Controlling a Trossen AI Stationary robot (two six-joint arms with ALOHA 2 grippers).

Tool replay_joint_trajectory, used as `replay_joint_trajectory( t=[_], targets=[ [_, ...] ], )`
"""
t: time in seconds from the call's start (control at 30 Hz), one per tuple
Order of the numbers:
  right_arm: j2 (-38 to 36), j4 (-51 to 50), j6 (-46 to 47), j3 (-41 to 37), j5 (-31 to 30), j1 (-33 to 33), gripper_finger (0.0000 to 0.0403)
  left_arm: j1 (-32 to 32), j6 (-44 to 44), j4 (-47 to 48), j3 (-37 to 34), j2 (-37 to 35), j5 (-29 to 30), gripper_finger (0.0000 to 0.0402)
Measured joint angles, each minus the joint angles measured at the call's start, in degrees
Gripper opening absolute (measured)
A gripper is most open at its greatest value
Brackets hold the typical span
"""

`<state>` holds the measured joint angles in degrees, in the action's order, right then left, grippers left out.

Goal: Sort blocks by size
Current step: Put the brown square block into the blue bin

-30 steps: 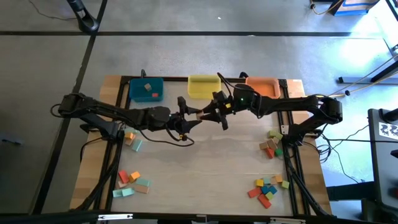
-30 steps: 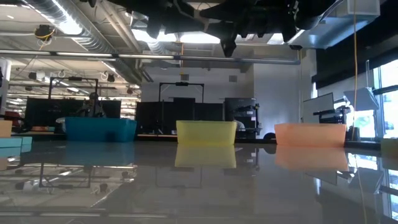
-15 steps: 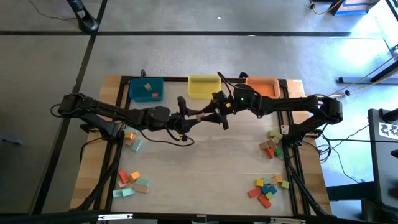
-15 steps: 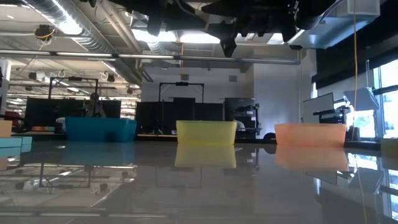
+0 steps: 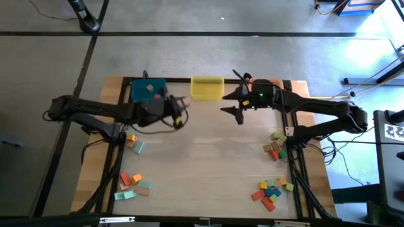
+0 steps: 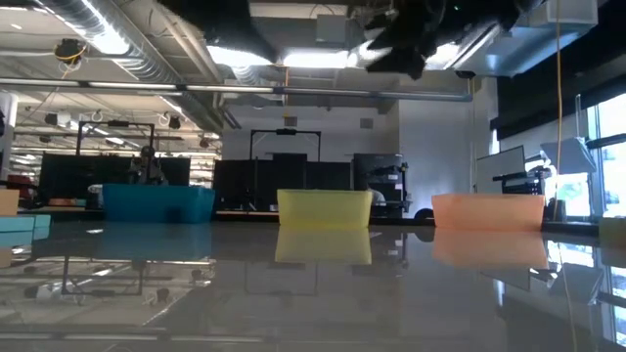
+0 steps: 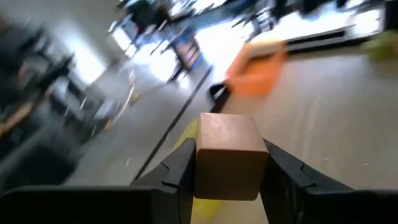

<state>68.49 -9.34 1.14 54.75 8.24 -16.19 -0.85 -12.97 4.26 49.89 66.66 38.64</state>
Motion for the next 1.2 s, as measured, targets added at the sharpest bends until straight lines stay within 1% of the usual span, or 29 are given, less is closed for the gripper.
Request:
replay_joint_trajectory(
  t=[0.07, 0.1, 0.27, 0.4, 0.67, 0.77, 0.83, 1.0, 1.2],
  targets=[
    [-0.14, -1.76, -0.06, -0.01, -4.37, 0.09, 0.0269, -3.35, 3.48, 2.97, 0.0, -0.69, 0.36, 0.0122],
    [-0.11, -2.86, -0.05, -0.01, -5.41, 0.09, 0.0269, -5.23, 5.11, 4.75, 0.0, -0.79, 0.35, 0.0123],
    [2.04, -5.81, -0.12, -0.07, -6.2, 0.07, 0.0269, -14.7, 12.01, 13.28, 0.0, -0.67, 0.25, 0.0124],
    [4.34, -5.73, -0.42, -0.08, -7.26, 0.07, 0.0269, -21.16, 16.29, 19.34, 0.0, -0.6, -0.12, 0.0125],
    [9.85, -3.94, -1.68, -0.08, -7.46, 0.07, 0.0269, -32.28, 22.23, 27.01, 0.0, -0.03, -6.38, 0.0126],
    [11.31, -3.49, -2.48, -0.08, -7.49, 0.07, 0.0269, -35.15, 24.69, 28.38, 0.0, 0.78, -9.77, 0.0126],
    [12.06, -3.59, -2.94, -0.08, -7.61, 0.07, 0.0269, -36.7, 25.23, 29.27, 0.0, 1.65, -10.84, 0.0126],
    [12.79, -3.83, -2.96, -0.08, -7.64, 0.07, 0.0269, -39.49, 26.08, 29.68, 0.0, 5.0, -11.06, 0.0126],
    [12.79, -4.18, -2.98, -0.08, -7.64, 0.07, 0.0269, -40.92, 25.68, 29.68, -0.01, 8.44, -11.04, 0.0127]
  ],
)
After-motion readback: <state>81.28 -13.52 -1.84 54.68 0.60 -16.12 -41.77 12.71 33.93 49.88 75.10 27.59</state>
